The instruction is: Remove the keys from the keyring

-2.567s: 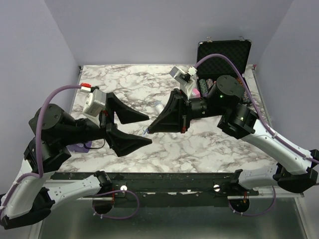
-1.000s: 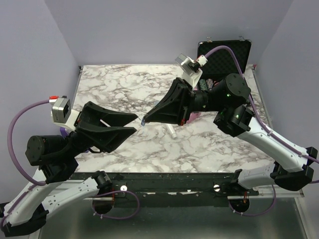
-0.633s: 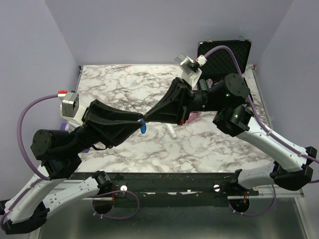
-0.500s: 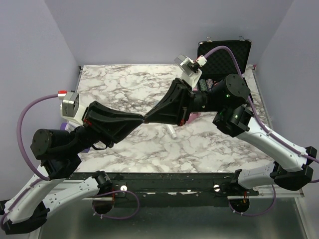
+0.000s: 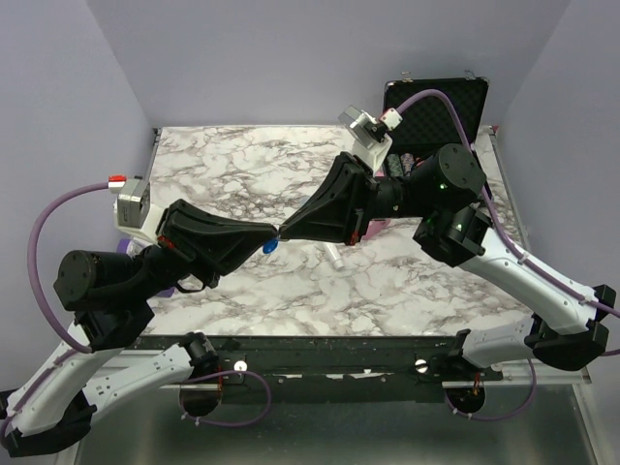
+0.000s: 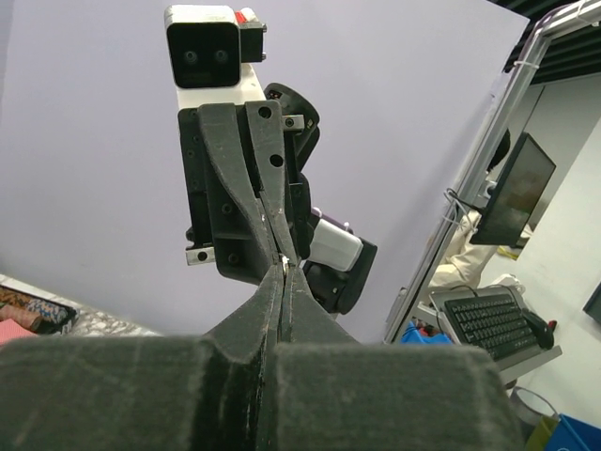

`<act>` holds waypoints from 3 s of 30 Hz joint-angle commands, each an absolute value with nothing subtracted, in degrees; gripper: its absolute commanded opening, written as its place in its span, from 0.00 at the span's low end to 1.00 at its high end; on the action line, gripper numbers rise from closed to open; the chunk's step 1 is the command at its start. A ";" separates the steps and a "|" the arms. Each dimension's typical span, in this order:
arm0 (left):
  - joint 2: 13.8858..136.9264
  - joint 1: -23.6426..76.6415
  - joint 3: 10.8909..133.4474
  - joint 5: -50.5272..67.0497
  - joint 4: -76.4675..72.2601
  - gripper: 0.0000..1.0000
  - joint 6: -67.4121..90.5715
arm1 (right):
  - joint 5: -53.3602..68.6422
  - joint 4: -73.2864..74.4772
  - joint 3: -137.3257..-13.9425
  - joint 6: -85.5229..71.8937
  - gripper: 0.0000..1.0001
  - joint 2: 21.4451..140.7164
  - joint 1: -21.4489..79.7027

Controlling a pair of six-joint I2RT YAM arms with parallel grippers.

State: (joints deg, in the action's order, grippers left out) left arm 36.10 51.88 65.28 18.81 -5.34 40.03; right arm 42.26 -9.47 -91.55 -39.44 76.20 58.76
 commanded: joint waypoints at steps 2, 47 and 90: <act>37.70 52.21 69.43 20.21 1.65 0.00 37.27 | 41.92 -8.71 -91.84 -38.50 0.01 76.29 58.62; 56.07 52.29 92.37 38.23 49.74 0.00 12.48 | 39.81 10.90 -90.00 -30.15 0.01 75.06 58.71; 58.54 52.91 82.09 36.74 57.83 0.00 7.47 | 36.56 22.06 -98.26 -24.00 0.01 74.00 58.71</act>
